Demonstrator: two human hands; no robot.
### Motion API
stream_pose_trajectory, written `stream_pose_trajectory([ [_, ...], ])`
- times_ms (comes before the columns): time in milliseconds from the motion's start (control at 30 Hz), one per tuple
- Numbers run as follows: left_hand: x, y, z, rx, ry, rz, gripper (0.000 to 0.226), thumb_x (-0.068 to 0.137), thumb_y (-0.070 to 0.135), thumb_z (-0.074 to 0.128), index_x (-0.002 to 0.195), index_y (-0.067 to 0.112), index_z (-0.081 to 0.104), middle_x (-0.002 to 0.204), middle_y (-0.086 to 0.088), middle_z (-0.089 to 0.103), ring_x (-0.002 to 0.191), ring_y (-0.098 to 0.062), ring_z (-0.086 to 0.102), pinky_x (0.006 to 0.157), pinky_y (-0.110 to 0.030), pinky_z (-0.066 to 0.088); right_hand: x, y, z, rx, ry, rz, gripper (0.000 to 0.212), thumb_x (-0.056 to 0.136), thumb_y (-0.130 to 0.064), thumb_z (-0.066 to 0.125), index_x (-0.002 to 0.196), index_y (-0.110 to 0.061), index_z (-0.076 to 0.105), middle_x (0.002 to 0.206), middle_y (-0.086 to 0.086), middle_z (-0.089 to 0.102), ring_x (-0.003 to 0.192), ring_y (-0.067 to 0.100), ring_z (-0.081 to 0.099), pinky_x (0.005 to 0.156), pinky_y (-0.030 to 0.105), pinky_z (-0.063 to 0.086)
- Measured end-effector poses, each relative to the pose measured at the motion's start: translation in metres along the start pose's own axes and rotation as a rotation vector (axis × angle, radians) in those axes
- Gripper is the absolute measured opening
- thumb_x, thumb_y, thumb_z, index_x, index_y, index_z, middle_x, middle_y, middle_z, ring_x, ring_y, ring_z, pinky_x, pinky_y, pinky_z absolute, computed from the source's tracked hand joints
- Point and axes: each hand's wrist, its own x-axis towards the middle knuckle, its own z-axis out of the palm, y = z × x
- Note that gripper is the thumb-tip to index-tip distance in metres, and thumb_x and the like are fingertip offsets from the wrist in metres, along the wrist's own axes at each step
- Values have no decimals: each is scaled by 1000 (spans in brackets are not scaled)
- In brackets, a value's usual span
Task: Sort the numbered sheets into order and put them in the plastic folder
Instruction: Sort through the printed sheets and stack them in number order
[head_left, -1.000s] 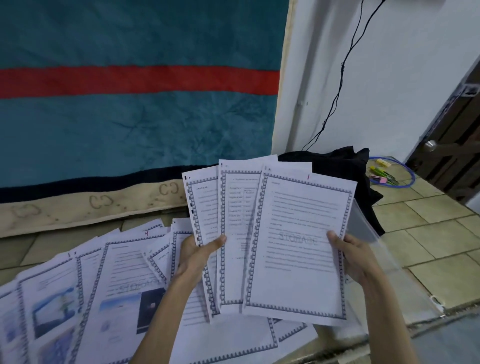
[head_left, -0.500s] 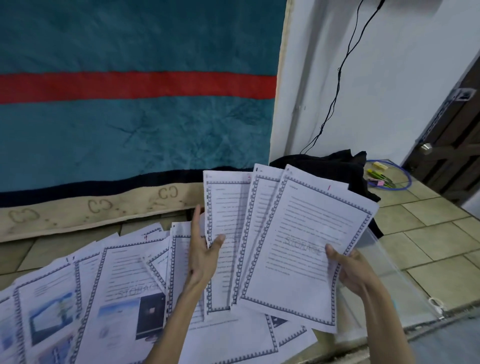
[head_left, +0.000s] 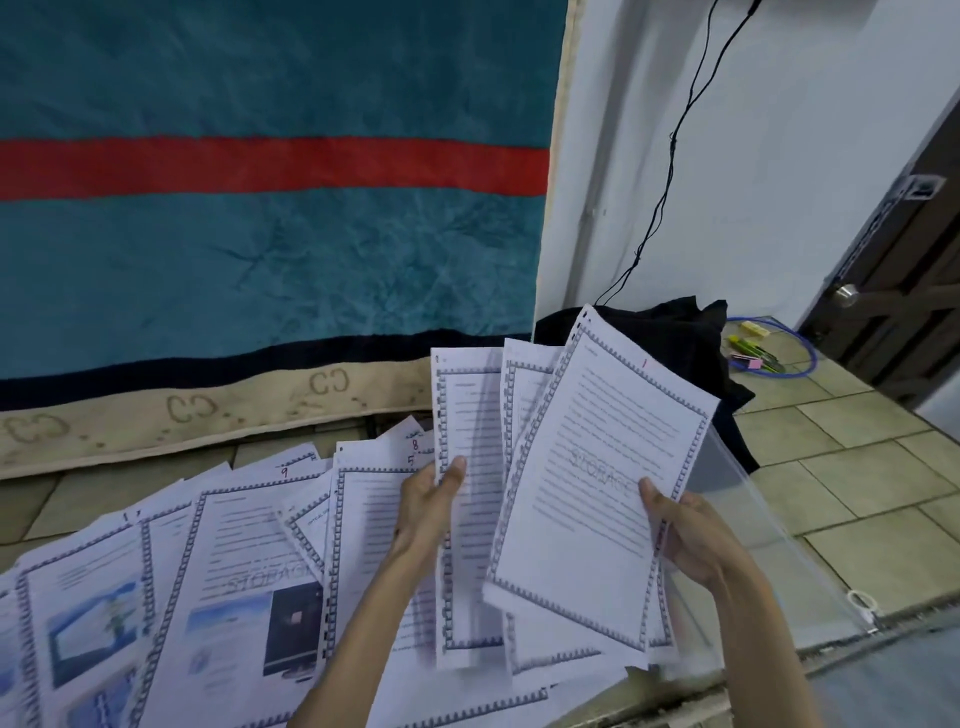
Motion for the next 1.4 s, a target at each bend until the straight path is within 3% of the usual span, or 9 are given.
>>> stream_pose_trajectory([
  [67,-2,0,12,-21,-44,-47,18,93,19,53,105,14,65,86,8,70,76,-4,66,66,-15,52,-2,-4,-1,-77,-16,29,83,53,-34,88,121,3,57,113,15,69,101,31,67,80,44,57],
  [233,-2,-16,27,4,-190,-199,21,89,-3,56,105,7,64,110,-16,67,82,-21,66,75,-31,57,-3,-12,-28,-334,265,-98,102,17,-60,87,100,-6,68,87,7,74,82,32,70,78,47,57],
  [400,-4,-25,27,20,-223,-261,27,89,-10,51,108,8,59,109,-14,67,69,-9,71,64,-19,57,-2,-23,-50,-500,539,-35,39,77,-13,75,105,12,63,98,26,66,85,37,63,82,49,52],
  [700,9,-14,-25,71,84,-151,23,92,-7,48,104,6,62,102,-13,66,81,-21,67,63,-15,54,1,-21,-42,-879,775,23,49,78,-2,70,118,14,48,120,37,54,109,50,52,86,48,43],
  [833,3,-14,-67,503,511,-34,32,92,2,47,122,8,56,130,-14,53,126,-31,44,100,-31,40,7,-26,-9,-1106,946,-210,60,79,-1,65,132,7,39,129,39,42,117,51,39,95,52,34],
  [933,-2,-13,-94,535,636,-194,53,92,7,48,142,5,30,143,-22,37,130,-37,35,106,-44,32,4,-24,63,-940,572,-388,37,93,-8,52,129,-1,48,116,24,60,95,34,59,80,34,42],
  [1067,-2,-17,-109,422,554,-366,48,92,12,51,134,-4,35,131,-22,52,120,-36,50,96,-35,40,-7,14,159,-731,-61,-162,39,97,-34,43,131,-15,46,99,4,68,79,11,63,74,28,47],
  [1267,-11,-11,-116,334,584,-388,53,95,23,49,137,-2,29,139,-24,42,124,-38,45,99,-37,39,-19,48,211,-741,-293,-126,48,94,-51,36,137,-31,34,102,-7,63,101,9,58,88,27,39],
  [1400,-15,-5,-109,38,452,-220,38,95,49,38,100,19,60,112,-13,67,92,-25,65,83,-36,54,-32,55,228,-809,-472,-56,90,79,-50,65,145,-42,5,120,-6,52,112,6,49,81,17,39],
])
